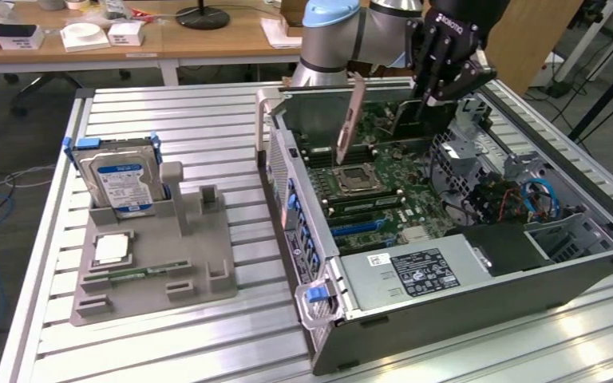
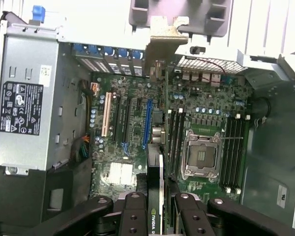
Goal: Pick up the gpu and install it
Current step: 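Insert the gpu into the slot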
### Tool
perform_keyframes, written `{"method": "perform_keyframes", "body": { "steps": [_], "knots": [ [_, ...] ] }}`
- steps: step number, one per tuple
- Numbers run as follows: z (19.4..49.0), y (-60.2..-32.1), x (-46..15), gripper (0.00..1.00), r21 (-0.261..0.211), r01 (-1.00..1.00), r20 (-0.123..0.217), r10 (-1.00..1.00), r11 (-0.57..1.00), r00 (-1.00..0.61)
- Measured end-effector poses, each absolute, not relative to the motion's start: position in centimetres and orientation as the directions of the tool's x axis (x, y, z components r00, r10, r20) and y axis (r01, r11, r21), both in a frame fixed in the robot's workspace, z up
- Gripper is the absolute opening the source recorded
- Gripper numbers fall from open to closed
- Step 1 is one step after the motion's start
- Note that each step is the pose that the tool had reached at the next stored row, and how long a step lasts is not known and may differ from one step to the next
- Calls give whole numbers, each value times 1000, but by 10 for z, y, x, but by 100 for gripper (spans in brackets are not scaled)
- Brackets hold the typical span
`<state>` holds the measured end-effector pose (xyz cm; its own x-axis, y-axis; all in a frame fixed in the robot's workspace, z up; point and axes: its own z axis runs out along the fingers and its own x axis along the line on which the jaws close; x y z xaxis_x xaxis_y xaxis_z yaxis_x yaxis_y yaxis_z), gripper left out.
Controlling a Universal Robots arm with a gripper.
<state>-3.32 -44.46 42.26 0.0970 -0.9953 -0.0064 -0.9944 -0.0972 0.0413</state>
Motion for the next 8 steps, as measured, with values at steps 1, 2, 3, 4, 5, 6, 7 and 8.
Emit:
{"method": "perform_keyframes", "body": {
  "steps": [1, 2, 3, 4, 5, 6, 7, 8],
  "knots": [
    [423, -445, -33, 26, 41, -994, -6, -994, -105, 105],
    [423, -445, -33, 26, 41, -993, -6, -994, -113, 113],
    [423, -445, -33, 26, 41, -992, -6, -993, -121, 120],
    [423, -445, -33, 26, 41, -991, -6, -992, -129, 129],
    [423, -445, -33, 26, 41, -990, -6, -991, -137, 136],
    [422, -445, -33, 26, 41, -989, -6, -990, -144, 144],
    [422, -445, -33, 26, 41, -988, -6, -988, -152, 152],
    [422, -445, -33, 26, 41, -986, -6, -987, -160, 160]
  ]
}}
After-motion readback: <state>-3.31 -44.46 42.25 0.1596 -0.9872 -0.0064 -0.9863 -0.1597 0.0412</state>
